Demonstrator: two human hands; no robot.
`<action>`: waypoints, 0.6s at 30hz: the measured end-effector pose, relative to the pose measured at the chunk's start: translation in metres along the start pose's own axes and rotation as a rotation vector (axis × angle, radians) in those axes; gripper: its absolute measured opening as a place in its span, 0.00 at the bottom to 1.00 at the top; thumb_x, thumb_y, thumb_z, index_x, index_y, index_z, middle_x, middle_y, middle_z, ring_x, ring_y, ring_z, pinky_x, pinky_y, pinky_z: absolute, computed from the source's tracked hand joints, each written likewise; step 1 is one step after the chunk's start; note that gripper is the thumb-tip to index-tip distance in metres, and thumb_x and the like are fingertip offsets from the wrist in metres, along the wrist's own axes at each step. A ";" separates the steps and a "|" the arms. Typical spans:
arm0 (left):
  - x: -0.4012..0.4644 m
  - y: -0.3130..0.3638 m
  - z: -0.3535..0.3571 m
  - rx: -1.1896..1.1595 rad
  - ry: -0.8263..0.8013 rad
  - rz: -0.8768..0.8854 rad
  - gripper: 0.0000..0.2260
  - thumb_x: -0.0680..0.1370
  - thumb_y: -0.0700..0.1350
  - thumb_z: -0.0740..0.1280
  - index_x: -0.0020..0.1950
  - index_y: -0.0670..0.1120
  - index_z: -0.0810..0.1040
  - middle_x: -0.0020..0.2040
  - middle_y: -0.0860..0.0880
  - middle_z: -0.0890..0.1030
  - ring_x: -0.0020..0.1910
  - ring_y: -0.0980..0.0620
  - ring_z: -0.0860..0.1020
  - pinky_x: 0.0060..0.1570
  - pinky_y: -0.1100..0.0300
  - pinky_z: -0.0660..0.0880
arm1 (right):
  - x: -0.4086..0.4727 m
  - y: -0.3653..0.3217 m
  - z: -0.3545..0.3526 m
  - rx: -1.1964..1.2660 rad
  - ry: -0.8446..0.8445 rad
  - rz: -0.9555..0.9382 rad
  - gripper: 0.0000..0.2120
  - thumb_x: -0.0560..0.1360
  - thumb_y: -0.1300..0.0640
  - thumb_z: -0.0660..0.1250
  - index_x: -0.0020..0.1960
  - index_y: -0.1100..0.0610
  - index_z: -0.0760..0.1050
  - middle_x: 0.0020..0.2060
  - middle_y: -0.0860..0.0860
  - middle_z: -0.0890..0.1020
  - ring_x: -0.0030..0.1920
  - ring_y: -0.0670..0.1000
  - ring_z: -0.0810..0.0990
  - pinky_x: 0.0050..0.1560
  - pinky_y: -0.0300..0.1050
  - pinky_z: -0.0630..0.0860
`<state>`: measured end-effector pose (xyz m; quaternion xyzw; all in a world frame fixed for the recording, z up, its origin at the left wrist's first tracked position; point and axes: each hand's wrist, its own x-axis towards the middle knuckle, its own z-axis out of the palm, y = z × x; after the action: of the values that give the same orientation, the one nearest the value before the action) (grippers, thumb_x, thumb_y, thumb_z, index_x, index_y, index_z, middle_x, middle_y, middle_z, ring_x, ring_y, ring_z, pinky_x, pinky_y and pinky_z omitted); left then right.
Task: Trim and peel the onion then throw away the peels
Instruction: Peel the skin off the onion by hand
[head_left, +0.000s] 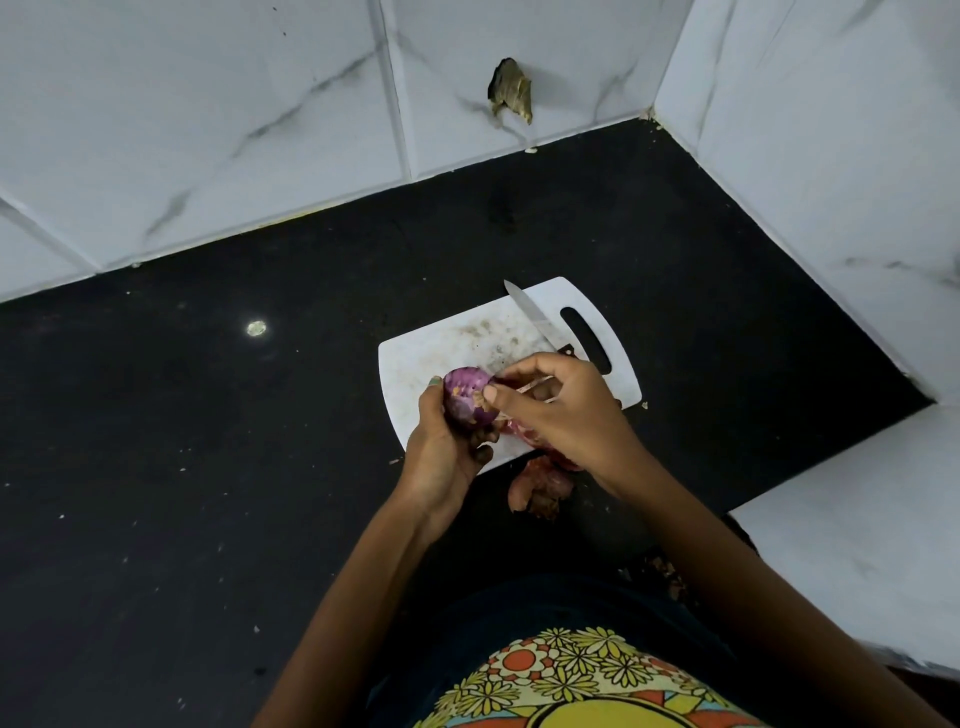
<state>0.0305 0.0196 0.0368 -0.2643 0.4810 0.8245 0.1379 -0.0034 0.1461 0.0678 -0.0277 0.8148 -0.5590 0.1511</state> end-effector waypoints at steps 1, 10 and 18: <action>0.000 0.000 0.001 0.027 0.004 0.010 0.23 0.82 0.56 0.49 0.50 0.43 0.77 0.36 0.48 0.78 0.31 0.56 0.70 0.34 0.62 0.66 | 0.000 -0.001 0.001 -0.006 -0.012 0.005 0.11 0.69 0.54 0.74 0.50 0.56 0.80 0.42 0.46 0.82 0.39 0.37 0.80 0.38 0.30 0.76; -0.002 0.001 -0.001 0.223 0.042 0.070 0.25 0.81 0.59 0.51 0.57 0.41 0.77 0.40 0.49 0.80 0.34 0.57 0.71 0.38 0.61 0.67 | 0.002 -0.002 0.007 -0.001 0.034 -0.009 0.10 0.66 0.60 0.74 0.47 0.58 0.82 0.38 0.49 0.85 0.39 0.48 0.84 0.41 0.38 0.81; -0.001 0.003 0.001 0.018 -0.021 0.008 0.23 0.82 0.58 0.49 0.52 0.44 0.77 0.33 0.53 0.82 0.28 0.61 0.74 0.33 0.64 0.65 | 0.002 -0.005 0.003 0.086 0.005 -0.025 0.10 0.70 0.62 0.72 0.51 0.60 0.81 0.42 0.53 0.84 0.40 0.55 0.84 0.39 0.35 0.80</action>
<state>0.0299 0.0195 0.0400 -0.2526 0.4880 0.8233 0.1421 -0.0050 0.1413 0.0708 -0.0300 0.7900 -0.5954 0.1432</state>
